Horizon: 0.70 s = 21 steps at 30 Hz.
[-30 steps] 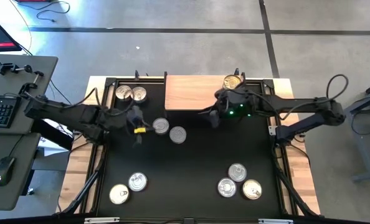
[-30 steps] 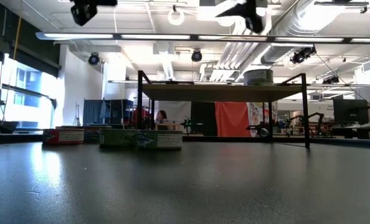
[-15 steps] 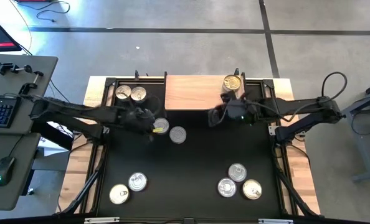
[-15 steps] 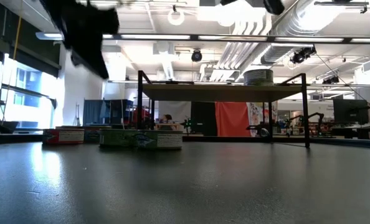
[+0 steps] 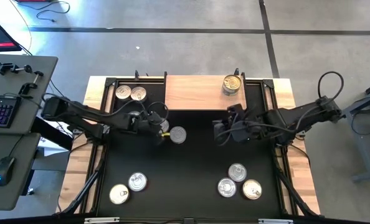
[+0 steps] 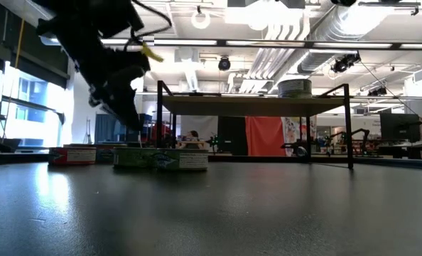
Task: Stack canned seafood by type on shelf
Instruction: Put the green tuna can on the shelf
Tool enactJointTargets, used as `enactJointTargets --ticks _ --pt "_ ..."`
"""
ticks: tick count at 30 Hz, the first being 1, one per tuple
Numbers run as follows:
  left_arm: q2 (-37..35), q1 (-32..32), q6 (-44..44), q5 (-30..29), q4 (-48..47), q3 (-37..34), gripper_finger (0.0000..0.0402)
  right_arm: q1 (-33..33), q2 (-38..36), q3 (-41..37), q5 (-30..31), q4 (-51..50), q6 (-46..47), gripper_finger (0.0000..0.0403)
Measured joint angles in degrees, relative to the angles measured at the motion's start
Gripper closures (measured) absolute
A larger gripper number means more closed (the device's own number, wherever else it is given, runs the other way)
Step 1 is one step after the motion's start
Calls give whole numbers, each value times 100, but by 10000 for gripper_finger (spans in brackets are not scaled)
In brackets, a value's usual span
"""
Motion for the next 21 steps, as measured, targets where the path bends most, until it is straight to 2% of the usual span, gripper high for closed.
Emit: enactJointTargets --ticks 10,21 --pt "773 -274 -1316 -216 120 15 402 360 -7 0 -13 -138 -48 403" --pt "802 -1901 -3758 104 54 17 402 666 -7 0 -20 -245 -178 403"
